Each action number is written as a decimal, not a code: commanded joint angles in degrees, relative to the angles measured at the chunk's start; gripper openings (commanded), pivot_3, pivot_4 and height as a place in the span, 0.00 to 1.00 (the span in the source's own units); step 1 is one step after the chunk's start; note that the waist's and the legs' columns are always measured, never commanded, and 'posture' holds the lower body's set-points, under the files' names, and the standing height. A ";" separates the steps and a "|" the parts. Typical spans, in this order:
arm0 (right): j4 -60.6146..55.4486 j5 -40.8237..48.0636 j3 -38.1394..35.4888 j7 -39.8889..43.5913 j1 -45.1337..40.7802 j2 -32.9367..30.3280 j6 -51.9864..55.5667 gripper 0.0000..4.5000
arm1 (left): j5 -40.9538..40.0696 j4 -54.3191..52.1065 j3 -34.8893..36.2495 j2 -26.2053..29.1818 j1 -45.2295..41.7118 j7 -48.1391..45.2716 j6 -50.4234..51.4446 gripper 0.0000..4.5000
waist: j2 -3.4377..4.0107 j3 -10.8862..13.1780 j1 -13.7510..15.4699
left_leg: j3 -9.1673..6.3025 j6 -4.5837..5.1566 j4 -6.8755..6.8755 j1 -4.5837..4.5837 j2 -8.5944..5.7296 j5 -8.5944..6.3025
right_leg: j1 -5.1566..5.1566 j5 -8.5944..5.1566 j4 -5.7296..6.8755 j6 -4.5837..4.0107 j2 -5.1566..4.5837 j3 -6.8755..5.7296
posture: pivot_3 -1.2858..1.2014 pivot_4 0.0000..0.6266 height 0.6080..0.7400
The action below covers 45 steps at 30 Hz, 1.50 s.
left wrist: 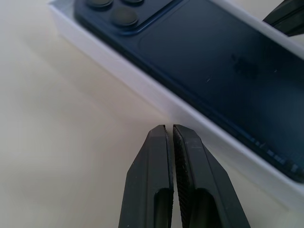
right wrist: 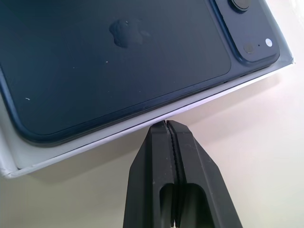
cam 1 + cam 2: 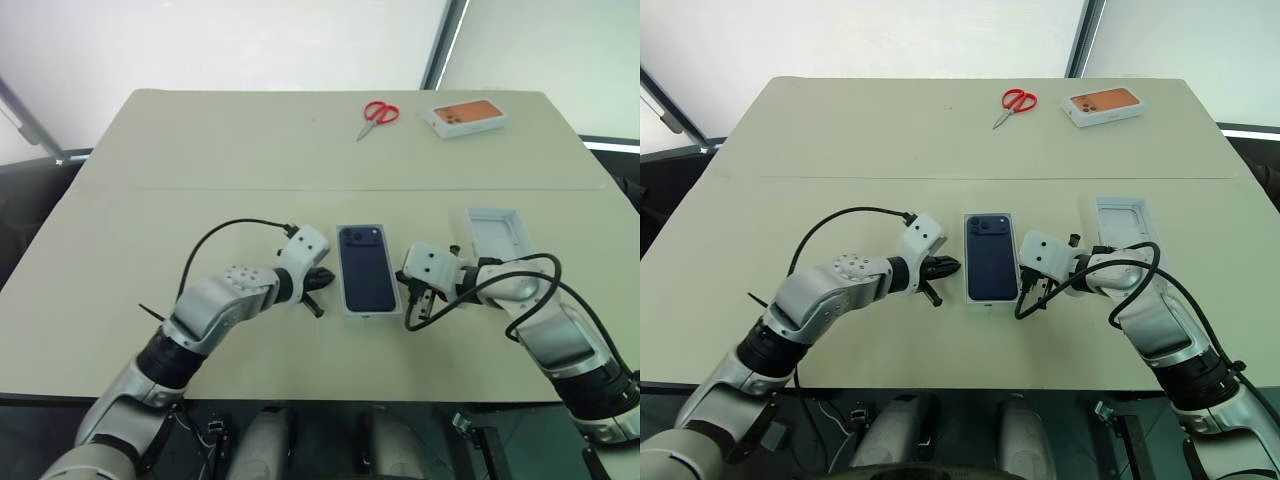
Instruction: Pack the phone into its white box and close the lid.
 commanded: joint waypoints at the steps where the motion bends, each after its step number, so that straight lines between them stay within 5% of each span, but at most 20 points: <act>1: -3.61 0.91 -2.20 0.82 0.02 -1.73 -0.12 0.00 | 2.13 1.85 -2.49 -4.37 -2.29 -2.61 -0.41 0.06 | 0.00 0.00 0.07 | -0.01 0.00 0.00 0.00 -0.01 0.00 | 0.02 0.00 0.00 0.00 -0.01 -0.01 | 0.52 0.24 0.68; 11: -5.28 1.78 -6.67 2.18 3.47 -6.59 -0.27 0.00 | 7.70 8.17 -3.25 -12.63 -4.87 -7.61 -1.82 0.06 | 0.01 0.00 -0.11 | 0.00 0.00 0.02 0.00 -0.03 0.00 | 0.03 0.00 0.00 0.02 -0.02 -0.02 | 0.52 0.24 0.68; 27: -1.53 0.98 -9.75 2.24 4.62 -10.33 -1.70 0.00 | 11.72 8.06 0.01 -13.09 -3.70 -10.40 -0.96 0.06 | 0.01 0.00 -0.09 | 0.01 -0.07 0.02 0.00 -0.01 0.04 | 0.02 0.00 0.00 0.02 -0.02 -0.02 | 0.52 0.24 0.68; 30: -1.85 3.49 -12.77 3.63 4.20 -11.64 1.19 0.19 | 11.35 7.73 3.61 -11.67 -3.44 -10.08 -0.60 0.05 | 0.01 0.00 -0.12 | 0.02 -0.07 0.03 0.00 -0.02 0.04 | 0.02 0.00 0.00 0.02 -0.02 -0.01 | 0.52 0.24 0.68; 37: -1.17 7.99 -20.22 -2.84 -2.46 -9.77 21.06 0.99 | 10.16 0.67 8.58 -4.37 2.44 -16.45 -8.83 0.05 | 0.08 -0.01 -0.93 | 0.03 -0.10 -0.02 0.03 0.09 0.06 | -0.02 0.00 0.05 0.02 0.01 -0.01 | 0.52 0.24 0.68; 45: 6.48 10.71 -20.65 -12.11 -12.58 -4.30 46.61 0.99 | 10.60 -1.83 10.68 1.41 10.59 -27.00 -29.39 0.05 | 0.13 -0.01 -0.06 | 0.04 -0.10 -0.03 -0.03 0.04 0.06 | -0.04 0.00 -0.02 -0.01 -0.10 0.00 | 0.52 0.24 0.68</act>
